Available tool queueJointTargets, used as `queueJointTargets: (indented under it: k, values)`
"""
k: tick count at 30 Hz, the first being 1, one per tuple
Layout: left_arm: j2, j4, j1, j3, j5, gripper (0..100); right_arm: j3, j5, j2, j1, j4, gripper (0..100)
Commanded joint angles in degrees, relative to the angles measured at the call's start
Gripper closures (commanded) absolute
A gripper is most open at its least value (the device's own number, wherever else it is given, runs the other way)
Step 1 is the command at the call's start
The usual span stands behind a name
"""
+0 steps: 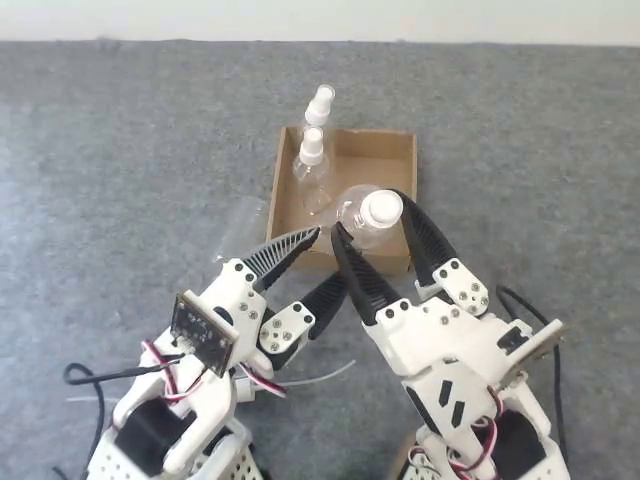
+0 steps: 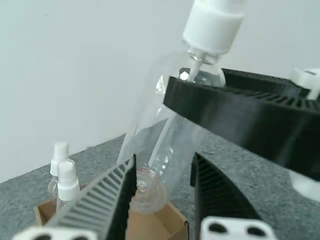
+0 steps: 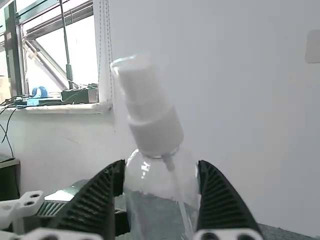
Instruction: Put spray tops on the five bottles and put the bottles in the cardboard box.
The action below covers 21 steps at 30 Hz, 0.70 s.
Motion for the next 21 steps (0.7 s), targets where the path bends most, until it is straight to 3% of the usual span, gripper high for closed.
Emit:
queueJointTargets:
  k: [1, 9, 15, 21]
  values:
    - [0.4, 0.2, -0.3, -3.6, -0.2, 84, -3.0, -0.2, -0.6, -0.1, 0.2, 95.1]
    - [-1.7, 0.3, -0.4, -3.6, -0.2, 84, 4.0, -0.2, -0.4, 8.4, -8.6, 95.1]
    - [-8.1, 0.6, -0.5, -1.3, -0.2, 84, 6.8, 5.4, -0.4, 9.2, -10.4, 95.1]
    - [-7.4, 0.4, -0.5, -1.3, -0.2, 84, 7.0, 6.2, -0.3, 9.4, -10.5, 95.1]
